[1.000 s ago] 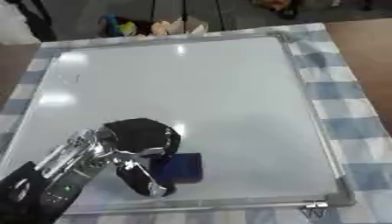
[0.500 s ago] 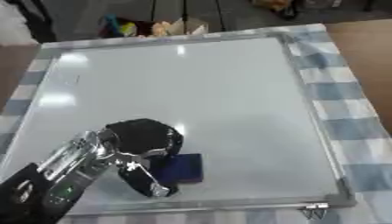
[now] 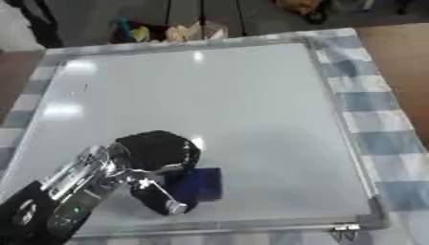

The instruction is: Wipe the whiteboard clean with a brush.

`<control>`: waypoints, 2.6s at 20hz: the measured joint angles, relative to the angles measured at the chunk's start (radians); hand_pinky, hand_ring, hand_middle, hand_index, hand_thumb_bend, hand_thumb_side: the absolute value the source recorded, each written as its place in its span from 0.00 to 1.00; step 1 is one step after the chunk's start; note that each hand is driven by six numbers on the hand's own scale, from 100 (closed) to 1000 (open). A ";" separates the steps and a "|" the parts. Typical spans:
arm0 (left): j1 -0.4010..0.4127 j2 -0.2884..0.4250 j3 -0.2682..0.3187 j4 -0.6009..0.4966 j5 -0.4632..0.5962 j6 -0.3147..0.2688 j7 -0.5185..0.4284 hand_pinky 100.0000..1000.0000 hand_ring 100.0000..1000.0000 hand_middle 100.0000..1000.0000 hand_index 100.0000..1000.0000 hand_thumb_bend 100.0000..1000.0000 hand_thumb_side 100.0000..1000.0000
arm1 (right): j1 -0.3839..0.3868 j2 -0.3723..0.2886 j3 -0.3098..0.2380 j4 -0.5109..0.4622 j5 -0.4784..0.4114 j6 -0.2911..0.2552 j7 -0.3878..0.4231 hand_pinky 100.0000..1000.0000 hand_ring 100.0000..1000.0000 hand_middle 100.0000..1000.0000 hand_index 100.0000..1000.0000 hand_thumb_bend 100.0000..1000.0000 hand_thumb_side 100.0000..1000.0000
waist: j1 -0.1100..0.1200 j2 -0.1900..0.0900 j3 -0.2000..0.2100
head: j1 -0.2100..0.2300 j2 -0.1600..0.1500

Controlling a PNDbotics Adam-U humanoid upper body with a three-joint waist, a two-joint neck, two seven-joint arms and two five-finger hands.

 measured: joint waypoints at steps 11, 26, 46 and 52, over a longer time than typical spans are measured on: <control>0.002 -0.017 0.000 0.030 -0.028 -0.018 0.016 0.57 0.67 0.55 0.26 0.18 0.42 | -0.004 0.004 0.005 0.000 -0.009 0.001 0.012 0.73 0.78 0.70 0.84 0.00 0.97 | 0.001 0.000 -0.004 | 0.002 0.000; 0.001 -0.021 0.000 0.038 -0.026 -0.018 0.036 0.56 0.66 0.54 0.28 0.13 0.44 | -0.003 0.010 0.006 0.000 -0.009 0.003 0.021 0.73 0.78 0.70 0.84 0.00 0.97 | 0.001 0.000 -0.004 | 0.008 -0.002; -0.001 -0.016 0.000 0.031 -0.007 -0.001 0.019 0.52 0.59 0.47 0.27 0.00 0.41 | -0.002 0.010 0.006 0.000 -0.009 0.007 0.024 0.73 0.79 0.70 0.84 0.00 0.97 | 0.004 0.000 -0.004 | 0.008 -0.010; -0.001 -0.013 0.000 0.031 -0.007 0.004 0.023 0.52 0.57 0.46 0.26 0.00 0.40 | -0.002 0.010 0.006 0.000 -0.009 0.007 0.024 0.73 0.79 0.70 0.84 0.00 0.97 | 0.004 0.000 -0.004 | 0.009 -0.013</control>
